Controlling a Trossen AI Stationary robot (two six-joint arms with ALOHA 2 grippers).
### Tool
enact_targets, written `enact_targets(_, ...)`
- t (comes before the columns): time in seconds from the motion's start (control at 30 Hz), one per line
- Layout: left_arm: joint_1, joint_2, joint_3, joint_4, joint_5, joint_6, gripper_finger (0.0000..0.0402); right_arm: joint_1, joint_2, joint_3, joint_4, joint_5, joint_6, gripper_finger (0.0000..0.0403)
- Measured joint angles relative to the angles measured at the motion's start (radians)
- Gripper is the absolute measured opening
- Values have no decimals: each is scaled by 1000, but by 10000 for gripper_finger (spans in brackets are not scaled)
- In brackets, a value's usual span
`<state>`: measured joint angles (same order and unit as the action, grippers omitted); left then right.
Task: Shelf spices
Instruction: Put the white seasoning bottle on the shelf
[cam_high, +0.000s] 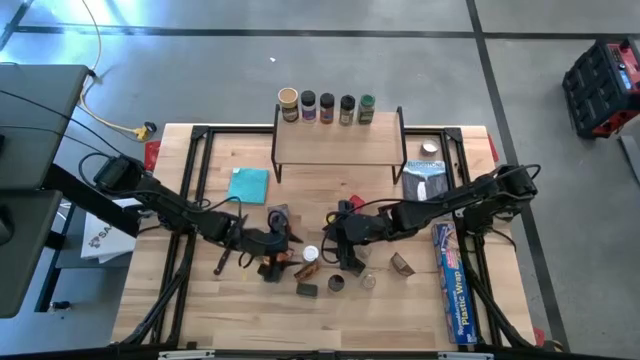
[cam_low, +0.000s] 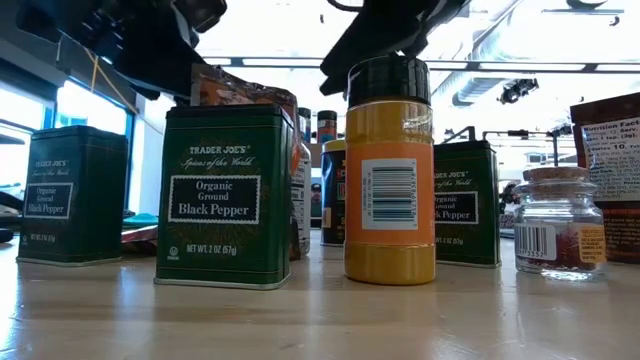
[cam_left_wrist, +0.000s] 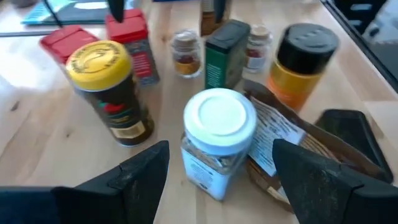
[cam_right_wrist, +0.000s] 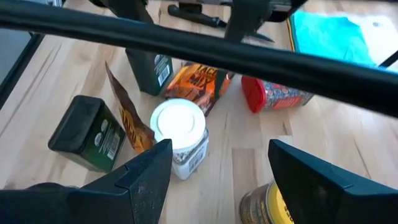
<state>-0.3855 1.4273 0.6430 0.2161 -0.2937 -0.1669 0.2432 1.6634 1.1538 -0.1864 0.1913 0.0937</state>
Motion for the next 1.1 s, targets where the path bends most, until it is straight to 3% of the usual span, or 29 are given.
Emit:
enact_targets(0.4, 74, 81, 0, 132, 153, 113, 281, 0, 0, 0, 1, 0, 11, 261)
enact_targets(0.87, 99, 152, 0, 250, 215, 101, 278, 0, 0, -1, -14, -2, 14, 261)
enact_targets(1.1, 113, 152, 0, 254, 214, 101, 220, 0, -7, -1, -17, -2, 14, 261)
